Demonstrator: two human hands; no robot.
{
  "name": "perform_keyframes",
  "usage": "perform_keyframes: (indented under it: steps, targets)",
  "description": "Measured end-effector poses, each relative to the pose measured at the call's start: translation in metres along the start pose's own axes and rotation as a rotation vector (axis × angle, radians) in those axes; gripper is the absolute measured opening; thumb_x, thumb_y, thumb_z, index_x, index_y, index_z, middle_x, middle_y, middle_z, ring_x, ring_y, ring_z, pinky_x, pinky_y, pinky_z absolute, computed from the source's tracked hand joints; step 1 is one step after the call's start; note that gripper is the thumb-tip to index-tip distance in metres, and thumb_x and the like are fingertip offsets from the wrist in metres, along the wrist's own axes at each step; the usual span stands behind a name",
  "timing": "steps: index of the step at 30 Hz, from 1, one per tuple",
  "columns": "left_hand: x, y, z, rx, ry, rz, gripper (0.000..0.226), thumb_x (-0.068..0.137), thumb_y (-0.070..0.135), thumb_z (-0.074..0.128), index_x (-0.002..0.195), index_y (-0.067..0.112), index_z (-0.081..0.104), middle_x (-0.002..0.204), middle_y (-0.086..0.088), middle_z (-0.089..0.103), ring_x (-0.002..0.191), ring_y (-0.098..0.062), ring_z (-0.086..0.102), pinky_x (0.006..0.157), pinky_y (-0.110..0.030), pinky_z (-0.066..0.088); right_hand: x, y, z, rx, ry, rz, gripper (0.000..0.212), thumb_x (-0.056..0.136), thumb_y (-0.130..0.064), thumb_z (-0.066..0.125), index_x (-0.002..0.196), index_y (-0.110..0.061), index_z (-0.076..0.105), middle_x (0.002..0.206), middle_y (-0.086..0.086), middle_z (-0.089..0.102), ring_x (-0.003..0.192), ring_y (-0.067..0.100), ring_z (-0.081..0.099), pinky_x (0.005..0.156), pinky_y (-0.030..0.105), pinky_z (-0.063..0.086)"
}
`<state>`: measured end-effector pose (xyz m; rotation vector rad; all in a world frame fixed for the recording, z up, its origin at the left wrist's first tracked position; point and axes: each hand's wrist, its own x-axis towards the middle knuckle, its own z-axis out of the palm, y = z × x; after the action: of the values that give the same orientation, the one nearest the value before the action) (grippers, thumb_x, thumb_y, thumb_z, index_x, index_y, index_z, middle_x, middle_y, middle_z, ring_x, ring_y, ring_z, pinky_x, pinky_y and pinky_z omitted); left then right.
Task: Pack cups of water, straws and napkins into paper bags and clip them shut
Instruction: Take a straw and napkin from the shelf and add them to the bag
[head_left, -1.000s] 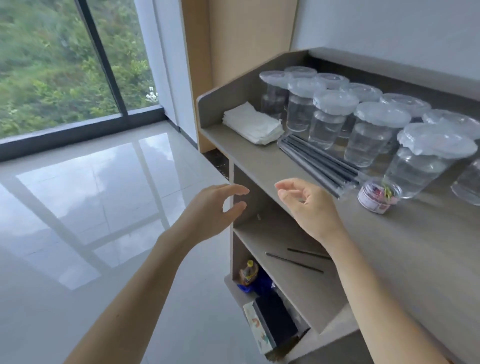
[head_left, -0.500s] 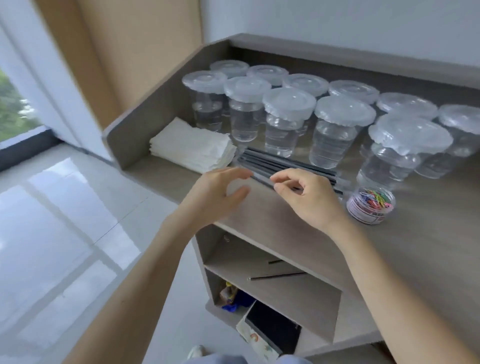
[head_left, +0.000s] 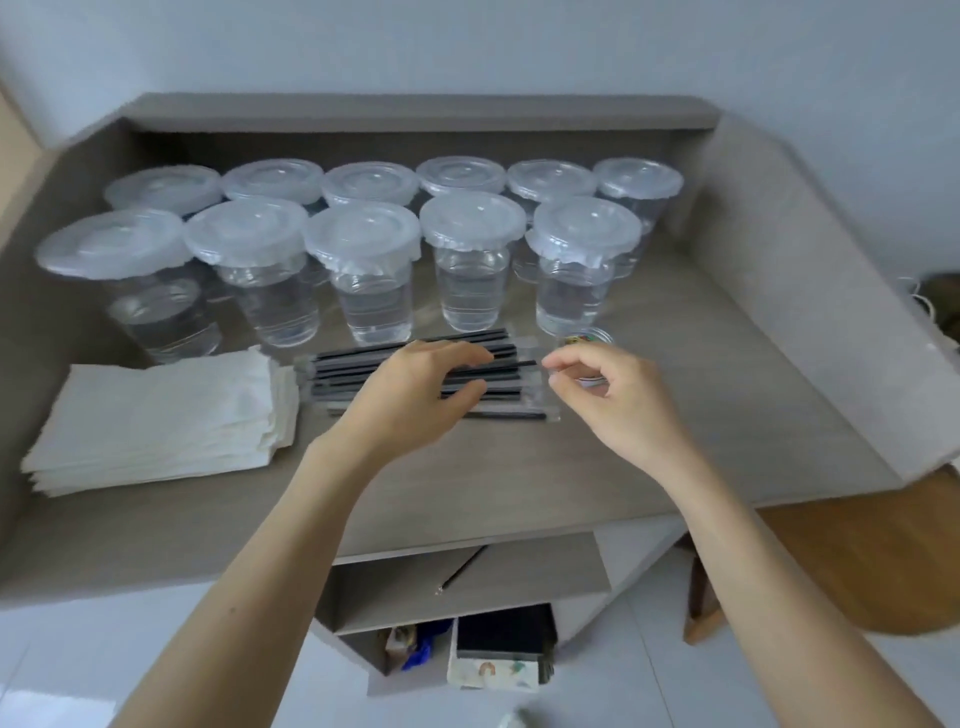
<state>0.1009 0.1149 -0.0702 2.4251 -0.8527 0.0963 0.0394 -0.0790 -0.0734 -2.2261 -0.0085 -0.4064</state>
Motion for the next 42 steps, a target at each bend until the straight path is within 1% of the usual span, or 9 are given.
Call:
perform_keyframes:
  steps: [4,10,16,19,22,28,31,37,42]
  targets:
    - [-0.003,-0.007,-0.002,0.009,0.033,-0.018,0.033,0.091,0.027,0.056,0.123,0.024,0.058,0.123,0.008,0.060,0.120,-0.011,0.048,0.097,-0.027,0.040,0.006,-0.005,0.007,-0.050,-0.037,-0.030,0.014,0.083,-0.008,0.065,0.093,-0.016,0.070,0.086,-0.012,0.063,0.083,0.002,0.057,0.073,0.005,0.040]
    - [-0.035,-0.035,-0.021,0.045,0.152,-0.127,0.031,0.088,0.024,0.061,0.119,0.019,0.063,0.116,0.003,0.064,0.113,-0.018,0.054,0.092,-0.025,0.038,0.018,-0.031,0.056,-0.103,-0.274,-0.175,0.017,0.082,-0.011,0.066,0.098,-0.016,0.069,0.089,-0.009,0.061,0.078,0.007,0.057,0.067,0.006,0.039]
    - [-0.084,-0.074,-0.050,0.196,0.278,-0.280,0.036,0.078,0.033,0.060,0.108,0.014,0.067,0.105,-0.006,0.067,0.092,-0.035,0.056,0.078,-0.047,0.049,0.025,-0.049,0.097,-0.222,-0.445,-0.281,0.028,0.086,-0.022,0.063,0.114,-0.020,0.063,0.103,-0.010,0.059,0.088,0.002,0.044,0.075,0.014,0.033]
    - [-0.097,-0.087,-0.055,0.197,0.308,-0.330,0.032,0.080,0.024,0.072,0.109,0.013,0.067,0.109,-0.007,0.063,0.095,-0.034,0.053,0.081,-0.043,0.045,0.027,-0.054,0.107,-0.308,-0.454,-0.305,0.031,0.087,-0.024,0.062,0.117,-0.021,0.061,0.109,-0.007,0.060,0.094,0.009,0.045,0.082,0.026,0.040]
    - [-0.101,-0.097,-0.058,0.164,0.304,-0.369,0.028,0.082,0.017,0.069,0.109,0.012,0.067,0.107,-0.007,0.064,0.097,-0.030,0.053,0.081,-0.035,0.040,0.028,-0.056,0.113,-0.349,-0.440,-0.298,0.027,0.088,-0.022,0.059,0.114,-0.020,0.063,0.105,-0.005,0.059,0.097,0.016,0.049,0.083,0.033,0.044]
    - [-0.102,-0.105,-0.062,0.132,0.316,-0.359,0.013,0.084,0.012,0.067,0.096,0.011,0.072,0.097,-0.002,0.069,0.090,-0.022,0.059,0.078,-0.028,0.043,0.031,-0.059,0.119,-0.367,-0.414,-0.297,0.018,0.090,-0.020,0.056,0.104,-0.020,0.068,0.089,-0.012,0.050,0.081,0.006,0.046,0.073,0.028,0.044]
    - [-0.099,-0.106,-0.066,0.126,0.323,-0.336,0.010,0.085,0.011,0.066,0.092,0.010,0.074,0.091,-0.002,0.071,0.080,-0.018,0.059,0.075,-0.024,0.041,0.030,-0.061,0.120,-0.384,-0.402,-0.292,0.016,0.090,-0.021,0.055,0.101,-0.021,0.068,0.087,-0.013,0.050,0.081,0.007,0.046,0.071,0.027,0.043]
    - [-0.100,-0.107,-0.064,0.153,0.393,-0.300,0.005,0.083,0.014,0.068,0.085,0.016,0.073,0.080,0.001,0.068,0.075,-0.019,0.057,0.066,-0.041,0.051,0.025,-0.066,0.120,-0.541,-0.341,-0.305,0.016,0.093,-0.021,0.047,0.100,-0.017,0.061,0.100,-0.006,0.057,0.099,0.015,0.046,0.067,0.027,0.039]
    - [-0.102,-0.098,-0.064,0.127,0.493,-0.209,0.018,0.081,0.025,0.059,0.082,0.013,0.072,0.078,0.001,0.068,0.072,-0.022,0.061,0.060,-0.041,0.052,0.015,-0.070,0.115,-0.621,-0.288,-0.266,0.019,0.095,-0.021,0.043,0.104,-0.014,0.058,0.105,-0.003,0.057,0.101,0.015,0.048,0.067,0.022,0.031]
